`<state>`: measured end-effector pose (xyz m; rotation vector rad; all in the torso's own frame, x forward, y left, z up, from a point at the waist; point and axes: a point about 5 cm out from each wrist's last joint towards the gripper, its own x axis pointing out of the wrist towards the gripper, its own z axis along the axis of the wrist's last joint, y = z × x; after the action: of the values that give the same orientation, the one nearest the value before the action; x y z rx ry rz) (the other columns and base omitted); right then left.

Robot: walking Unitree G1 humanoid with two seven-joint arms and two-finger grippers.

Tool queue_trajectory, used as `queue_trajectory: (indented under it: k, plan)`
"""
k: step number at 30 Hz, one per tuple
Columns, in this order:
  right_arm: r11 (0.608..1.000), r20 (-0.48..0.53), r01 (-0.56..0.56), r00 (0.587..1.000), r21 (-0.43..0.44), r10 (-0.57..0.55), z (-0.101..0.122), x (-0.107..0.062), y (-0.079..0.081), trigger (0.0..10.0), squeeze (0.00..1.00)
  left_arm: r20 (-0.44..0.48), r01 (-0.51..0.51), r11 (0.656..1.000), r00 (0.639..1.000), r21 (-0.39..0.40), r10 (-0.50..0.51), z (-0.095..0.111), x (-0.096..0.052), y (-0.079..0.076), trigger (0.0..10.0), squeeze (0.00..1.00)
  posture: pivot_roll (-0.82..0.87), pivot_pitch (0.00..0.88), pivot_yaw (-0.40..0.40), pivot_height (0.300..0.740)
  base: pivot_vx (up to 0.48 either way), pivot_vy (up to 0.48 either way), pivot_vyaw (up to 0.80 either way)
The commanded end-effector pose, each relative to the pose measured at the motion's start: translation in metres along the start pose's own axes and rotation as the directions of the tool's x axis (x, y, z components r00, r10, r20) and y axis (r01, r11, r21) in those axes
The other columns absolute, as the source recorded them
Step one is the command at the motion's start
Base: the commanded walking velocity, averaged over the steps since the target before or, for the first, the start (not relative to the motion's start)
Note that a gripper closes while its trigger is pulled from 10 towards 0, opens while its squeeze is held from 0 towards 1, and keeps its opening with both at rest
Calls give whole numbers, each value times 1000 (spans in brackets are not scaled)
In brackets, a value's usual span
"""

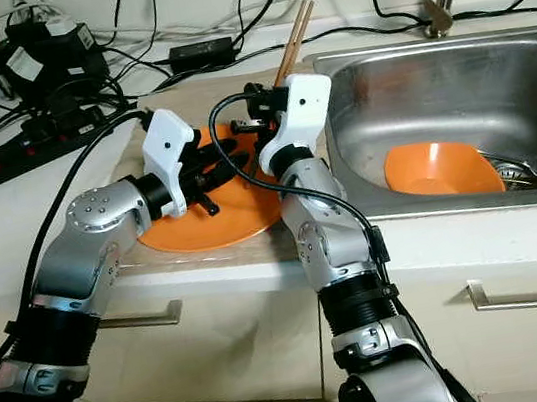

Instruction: Kitchen organization

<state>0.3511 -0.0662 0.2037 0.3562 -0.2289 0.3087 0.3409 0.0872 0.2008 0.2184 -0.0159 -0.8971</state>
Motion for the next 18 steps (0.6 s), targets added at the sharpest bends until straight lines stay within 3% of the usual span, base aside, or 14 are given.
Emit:
queue_trajectory:
  k: [1, 6, 7, 13, 14, 18]
  plan:
    - [1000, -2, 3, 1000, 4, -3, -2, 0, 1, 0, 0, 11, -19, 1000, 1000, 24, 19, 7, 0, 6, 10000, 1000, -3, 22, 89, 715, 0, 0, 0]
    - [1000, 4, 6, 1000, 1, -6, -1, 0, 1, 0, 0, 4, -20, 999, 1000, 34, 20, 7, -1, 8, 10000, 1000, -2, 22, 89, 715, 0, 0, 0]
    - [1000, 6, 6, 1000, 1, -6, 0, 0, 1, 0, 0, 3, -22, 999, 1000, 35, 22, 7, -1, 8, 10000, 0, -2, 22, 89, 715, 0, 0, 0]
    - [1000, 46, 5, 999, -31, -3, 11, 4, 2, 314, 0, 1, -34, 999, 999, 31, 34, 6, -1, 9, 10000, 0, -3, 21, 87, 715, 0, 0, 0]
    - [999, 56, 5, 998, -42, -3, 14, 5, 2, 10000, 0, 1, -39, 999, 999, 23, 39, 6, -1, 9, 10000, 0, -3, 21, 87, 715, 0, 0, 0]
    - [990, 99, 16, 995, -137, -2, 23, 7, -4, 10000, 0, 3, -59, 998, 998, -14, 59, 2, -2, 8, 10000, 0, -4, 22, 87, 715, 0, 0, 0]
